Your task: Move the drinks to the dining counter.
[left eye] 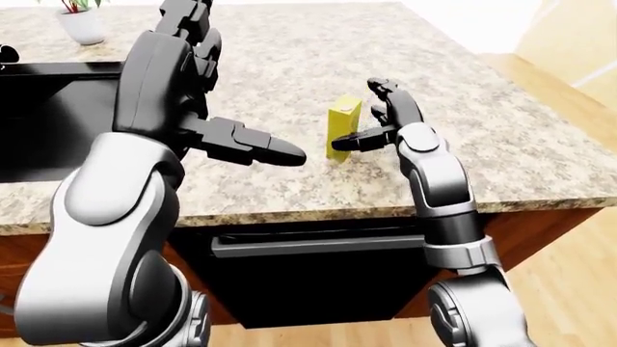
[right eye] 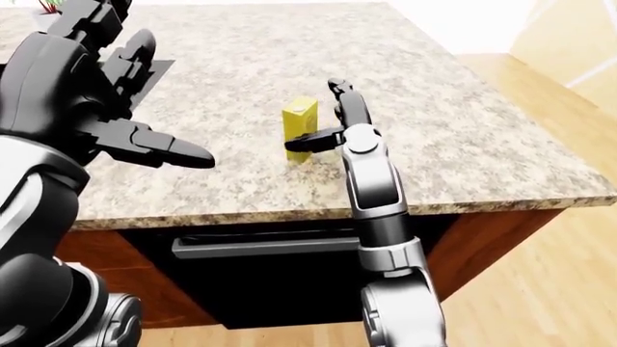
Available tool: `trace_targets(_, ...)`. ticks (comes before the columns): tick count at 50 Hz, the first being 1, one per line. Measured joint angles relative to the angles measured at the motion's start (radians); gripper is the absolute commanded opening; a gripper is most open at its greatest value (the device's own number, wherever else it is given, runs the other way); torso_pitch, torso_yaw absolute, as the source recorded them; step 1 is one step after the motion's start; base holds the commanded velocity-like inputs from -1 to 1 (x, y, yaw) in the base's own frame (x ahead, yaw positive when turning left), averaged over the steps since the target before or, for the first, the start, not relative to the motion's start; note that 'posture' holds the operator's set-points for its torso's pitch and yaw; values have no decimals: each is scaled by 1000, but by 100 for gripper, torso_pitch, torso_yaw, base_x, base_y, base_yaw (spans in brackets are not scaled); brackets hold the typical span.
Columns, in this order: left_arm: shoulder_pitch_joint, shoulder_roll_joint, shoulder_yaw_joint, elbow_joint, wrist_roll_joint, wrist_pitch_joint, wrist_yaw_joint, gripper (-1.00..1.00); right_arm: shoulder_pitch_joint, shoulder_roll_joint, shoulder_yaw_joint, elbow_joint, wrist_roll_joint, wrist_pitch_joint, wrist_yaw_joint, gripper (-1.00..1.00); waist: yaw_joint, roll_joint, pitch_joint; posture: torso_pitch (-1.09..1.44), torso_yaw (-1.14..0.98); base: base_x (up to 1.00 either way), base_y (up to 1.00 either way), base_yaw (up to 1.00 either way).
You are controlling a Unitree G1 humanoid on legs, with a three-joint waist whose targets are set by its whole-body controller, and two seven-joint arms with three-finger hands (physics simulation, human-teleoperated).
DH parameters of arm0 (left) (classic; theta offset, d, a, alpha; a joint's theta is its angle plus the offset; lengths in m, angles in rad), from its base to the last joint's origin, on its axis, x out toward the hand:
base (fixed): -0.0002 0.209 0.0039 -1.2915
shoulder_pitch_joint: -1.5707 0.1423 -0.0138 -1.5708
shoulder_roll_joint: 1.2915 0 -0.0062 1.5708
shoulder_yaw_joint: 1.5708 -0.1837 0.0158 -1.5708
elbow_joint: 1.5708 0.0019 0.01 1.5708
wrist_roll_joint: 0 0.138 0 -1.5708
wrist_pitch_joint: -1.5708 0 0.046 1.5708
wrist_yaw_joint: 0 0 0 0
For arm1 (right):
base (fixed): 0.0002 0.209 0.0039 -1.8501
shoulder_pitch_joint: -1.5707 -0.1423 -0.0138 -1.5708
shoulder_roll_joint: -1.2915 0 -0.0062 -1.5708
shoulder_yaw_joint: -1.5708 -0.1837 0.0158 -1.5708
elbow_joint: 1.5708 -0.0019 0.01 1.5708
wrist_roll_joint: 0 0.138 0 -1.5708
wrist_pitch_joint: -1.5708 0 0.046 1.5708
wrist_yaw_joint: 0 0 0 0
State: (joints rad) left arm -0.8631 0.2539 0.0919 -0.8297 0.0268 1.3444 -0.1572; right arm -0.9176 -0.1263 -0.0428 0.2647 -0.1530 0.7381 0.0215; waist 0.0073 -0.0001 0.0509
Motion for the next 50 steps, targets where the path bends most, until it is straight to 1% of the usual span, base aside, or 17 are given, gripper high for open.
trace_targets(5, -5, 2, 2, 1, 0, 1, -1, 100, 18, -13, -3, -107, -3, 55, 18, 77, 1, -2, 1, 0, 0, 0, 0, 0)
trace_targets(11, -24, 6, 3, -2, 0, 20, -2, 100, 73, -26, -3, -373, -8, 198, 73, 79, 4, -5, 5, 0, 0, 0, 0, 0)
trace_targets(17, -31, 10, 15, -21, -5, 34, -2, 100, 105, -67, -49, -658, 15, 353, 116, 73, 7, -7, 6, 0, 0, 0, 0, 0)
trace_targets(19, -17, 7, 21, -31, -7, 35, 0, 100, 115, -80, -71, -762, 28, 402, 124, 79, 7, -8, 7, 0, 0, 0, 0, 0)
trace_targets(20, -12, 6, 25, -42, -10, 42, 0, 100, 122, -89, -83, -825, 38, 433, 130, 100, 8, -8, 8, 0, 0, 0, 0, 0)
trace_targets(22, 7, 4, 45, -84, -20, 64, -3, 100, 152, -111, -104, -964, 57, 479, 140, 100, 8, -10, 9, 0, 0, 0, 0, 0)
trace_targets(25, 113, -14, 80, -179, -32, 55, 2, 100, 199, -113, -181, -1153, 91, 528, 131, 100, 7, -7, 8, 0, 0, 0, 0, 0)
trace_targets(29, 245, -35, 127, -207, -72, 7, 11, 100, 190, -150, -331, -1279, 154, 571, 86, 100, 8, -9, 9, 0, 0, 0, 0, 0)
trace_targets(32, 300, 5, 196, -193, -147, -36, 50, 100, 236, -182, -423, -1312, 231, 563, 58, 100, 5, -14, 7, 0, 0, 0, 0, 0)
trace_targets(34, 301, 57, 256, -191, -238, -46, 106, 100, 253, -213, -488, -1304, 304, 569, 40, 100, 4, -14, 11, 0, 0, 0, 0, 0)
trace_targets(36, 269, 130, 330, -191, -380, -34, 195, 100, 223, -267, -569, -1292, 385, 608, 24, 100, 4, -12, 16, 0, 0, 0, 0, 0)
trace_targets(40, 146, 284, 549, -203, -789, 44, 444, 100, 114, -411, -757, -1280, 540, 713, 1, 100, 3, -5, 17, 0, 0, 0, 0, 0)
trace_targets(42, 116, 364, 652, -195, -986, 57, 563, 100, 86, -486, -844, -1267, 610, 744, -6, 100, 0, -2, 18, 0, 0, 0, 0, 0)
trace_targets(44, 160, 485, 706, -149, -1183, -1, 702, 100, 95, -534, -912, -1253, 670, 755, -22, 100, -6, 0, 20, 0, 0, 0, 0, 0)
trace_targets(46, 278, 626, 728, -106, -1364, -127, 835, 100, 99, -581, -975, -1234, 740, 774, -45, 100, -9, 6, 30, 0, 0, 0, 0, 0)
trace_targets(48, 392, 744, 747, -85, -1500, -262, 919, 100, 97, -636, -1031, -1196, 816, 794, -81, 100, -8, 9, 42, 0, 0, 0, 0, 0)
trace_targets(50, 477, 824, 788, -77, -1590, -371, 957, 100, 105, -701, -1094, -1154, 913, 812, -122, 100, -4, 13, 52, 0, 0, 0, 0, 0)
